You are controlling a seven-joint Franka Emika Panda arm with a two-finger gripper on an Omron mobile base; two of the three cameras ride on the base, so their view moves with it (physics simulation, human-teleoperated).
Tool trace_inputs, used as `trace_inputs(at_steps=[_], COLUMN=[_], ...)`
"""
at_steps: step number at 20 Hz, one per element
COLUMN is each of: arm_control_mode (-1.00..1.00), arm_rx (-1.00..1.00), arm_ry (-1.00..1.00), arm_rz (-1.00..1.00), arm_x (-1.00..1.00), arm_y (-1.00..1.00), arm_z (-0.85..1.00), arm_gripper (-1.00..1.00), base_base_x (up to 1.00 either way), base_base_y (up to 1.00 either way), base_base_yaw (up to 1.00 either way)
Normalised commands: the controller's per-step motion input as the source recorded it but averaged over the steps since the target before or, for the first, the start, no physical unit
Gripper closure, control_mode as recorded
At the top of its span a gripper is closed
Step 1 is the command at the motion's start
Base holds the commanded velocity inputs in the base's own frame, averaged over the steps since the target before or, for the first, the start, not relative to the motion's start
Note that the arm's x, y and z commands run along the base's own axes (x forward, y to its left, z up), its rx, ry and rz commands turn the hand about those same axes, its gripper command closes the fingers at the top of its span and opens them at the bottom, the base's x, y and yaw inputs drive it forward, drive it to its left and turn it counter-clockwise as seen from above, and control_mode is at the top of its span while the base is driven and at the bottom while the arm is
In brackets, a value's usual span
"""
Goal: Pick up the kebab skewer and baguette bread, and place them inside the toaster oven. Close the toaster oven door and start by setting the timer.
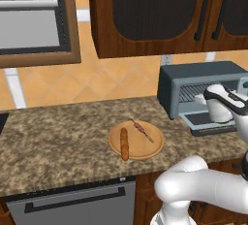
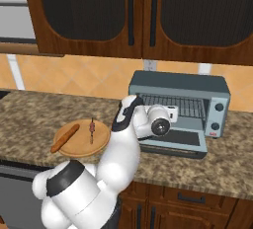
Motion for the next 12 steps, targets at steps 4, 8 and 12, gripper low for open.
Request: trace_inputs(at_steps=[4,8,12], arm_control_mode=[-1.0,-1.0,-1.0], arm_rx=[0.0,0.01,0.0], arm_ry=[0.0,0.0,0.0], arm_rz=[0.02,0.01,0.0], arm_x=[0.23,0.28,0.12], arm_y=[-0.14,-0.11,0.0], arm_z=[-0.16,-0.02,-0.31], arm_gripper=[-1.0,-1.0,-1.0], base_base_x=[0.0,0.0,0.0], base_base_y=[0.0,0.0,0.0], base_base_yaw=[0.0,0.0,0.0])
